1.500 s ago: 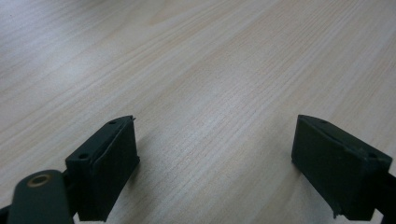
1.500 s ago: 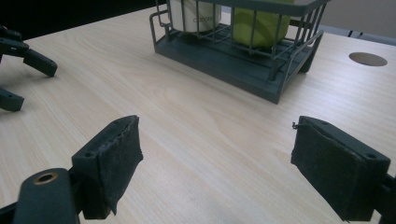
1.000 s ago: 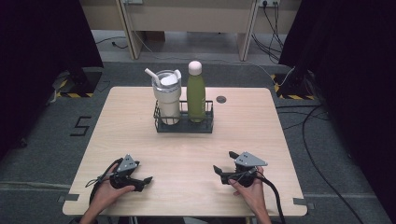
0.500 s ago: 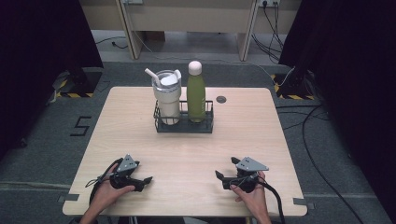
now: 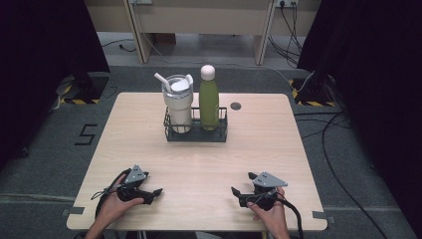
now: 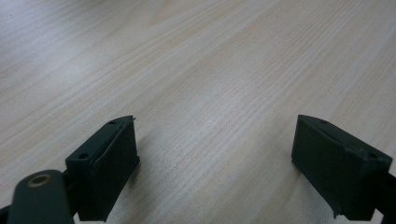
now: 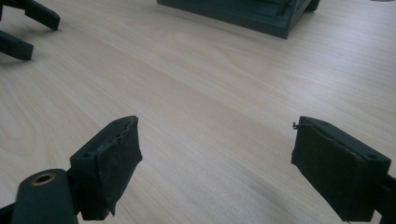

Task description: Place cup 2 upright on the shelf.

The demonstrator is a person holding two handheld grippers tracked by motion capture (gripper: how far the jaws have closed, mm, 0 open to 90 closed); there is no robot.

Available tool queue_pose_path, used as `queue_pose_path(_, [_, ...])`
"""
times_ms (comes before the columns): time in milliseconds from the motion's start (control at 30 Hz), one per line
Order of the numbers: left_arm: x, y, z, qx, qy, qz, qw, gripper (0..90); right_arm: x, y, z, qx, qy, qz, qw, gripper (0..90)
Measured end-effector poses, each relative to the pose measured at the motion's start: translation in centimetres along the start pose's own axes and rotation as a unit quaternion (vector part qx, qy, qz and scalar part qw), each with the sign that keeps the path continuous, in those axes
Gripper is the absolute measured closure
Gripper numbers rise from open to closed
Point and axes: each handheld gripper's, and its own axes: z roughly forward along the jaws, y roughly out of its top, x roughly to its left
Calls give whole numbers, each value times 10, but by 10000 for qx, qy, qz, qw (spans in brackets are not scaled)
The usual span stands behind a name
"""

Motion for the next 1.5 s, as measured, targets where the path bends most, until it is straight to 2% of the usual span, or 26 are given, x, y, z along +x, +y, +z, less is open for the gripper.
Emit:
queue_pose_path(167, [0,0,0,1,0,3,10000,134,1,-4,-1,111,-78,14,9999,152])
queue_pose_path(300, [0,0,0,-1,0,1,10000,134,0,-6,-4,148,-45,34,9999,151])
queue_pose_path(767, [0,0,0,-3,-1,-3,10000,134,-1,-12,-11,546,-102,88,9984,152])
queue_pose_path(1067, [0,0,0,-2,-2,0,10000,134,-3,-14,-12,826,-232,-18,9963,153])
queue_pose_path(1233, [0,0,0,-1,-2,1,10000,134,-1,-15,-10,1145,-367,-107,9927,146])
queue_pose_path(1500, [0,0,0,-2,1,-1,10000,134,0,-16,-10,1206,-266,-185,9922,94])
